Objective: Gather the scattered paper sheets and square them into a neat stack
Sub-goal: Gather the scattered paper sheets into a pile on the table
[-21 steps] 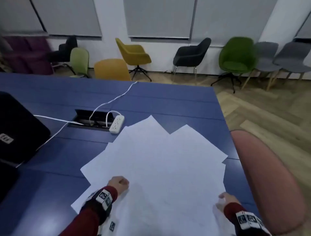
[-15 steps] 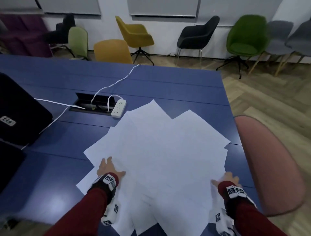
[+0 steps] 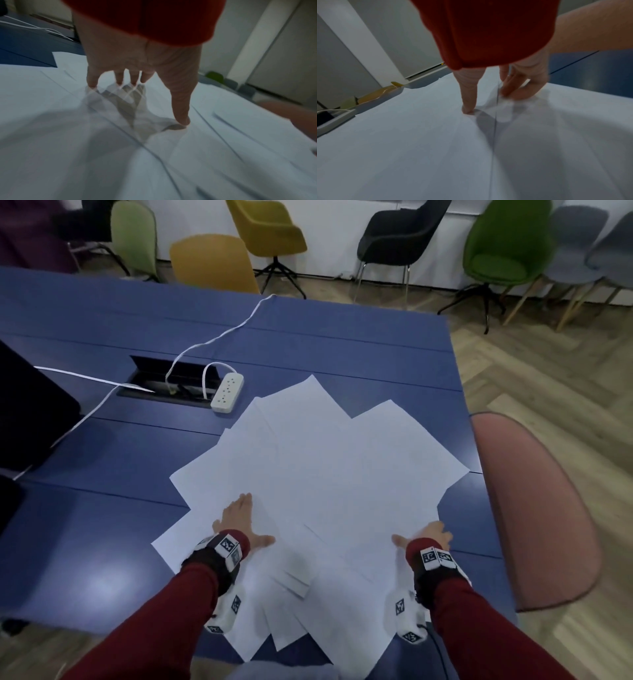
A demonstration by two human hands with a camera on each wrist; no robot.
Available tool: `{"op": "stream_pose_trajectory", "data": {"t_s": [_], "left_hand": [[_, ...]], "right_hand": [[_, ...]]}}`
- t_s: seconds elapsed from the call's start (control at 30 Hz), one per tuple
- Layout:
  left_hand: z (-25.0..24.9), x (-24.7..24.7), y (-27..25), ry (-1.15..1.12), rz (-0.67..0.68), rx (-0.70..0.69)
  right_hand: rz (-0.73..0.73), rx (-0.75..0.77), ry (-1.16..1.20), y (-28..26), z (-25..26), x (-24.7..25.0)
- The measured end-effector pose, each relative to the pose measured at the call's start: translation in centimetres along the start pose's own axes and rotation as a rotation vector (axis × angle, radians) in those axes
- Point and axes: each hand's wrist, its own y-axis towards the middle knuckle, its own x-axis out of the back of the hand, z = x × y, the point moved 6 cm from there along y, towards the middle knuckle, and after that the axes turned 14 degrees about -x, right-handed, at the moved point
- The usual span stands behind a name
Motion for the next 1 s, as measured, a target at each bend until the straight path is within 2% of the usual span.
{"op": "stream_pose_trajectory", "data": {"t_s": [0.07, 0.13, 0.2, 0.27, 0.37, 0.47, 0.63, 0.77, 0.83, 0.9, 1.0], "left_hand": [[1.7, 1.8, -0.5, -0.13, -0.193, 0.171], [4.8, 3.2, -1.9, -0.309, -0.438, 0.464], [7.1, 3.2, -3.5, -0.384, -0.495, 0.695], [7.6, 2.8, -3.7, -0.39, -0.46, 0.762], [6.2, 2.4, -2.7, -0.328, -0.424, 0.702], [4.8, 1.7, -2.0, -0.346, -0.419, 0.677], [3.3, 1.7, -1.7, -0.353, -0.4, 0.684], [2.7, 1.6, -0.7, -0.352, -0.354, 0.531], [2.1, 0.9, 0.3, -0.426, -0.362, 0.392], [1.5, 0.3, 0.6, -0.555, -0.406, 0.292], [0.5, 0.1, 0.3, -0.705, -0.444, 0.266]], "right_hand": [[-0.061, -0.044, -0.073, -0.1, -0.5, 0.6], [-0.075, -0.107, -0.061, 0.4, -1.2, 1.1], [-0.074, -0.132, -0.032, 0.8, -1.6, 1.4], [-0.031, -0.132, 0.019, 1.4, -1.8, 1.1], [0.122, -0.075, 0.185, 2.0, -1.1, 0.0], [0.221, 0.057, 0.206, 1.5, -0.2, -0.9], [0.211, 0.238, 0.364, 0.0, 0.6, -0.9], [0.146, 0.223, 0.54, -0.2, 0.0, 0.5], [0.123, 0.214, 0.499, -0.3, -0.1, 0.8], [0.177, 0.255, 0.321, -0.2, 0.4, 0.0], [0.287, 0.316, 0.121, 0.0, 0.8, -1.1]]}}
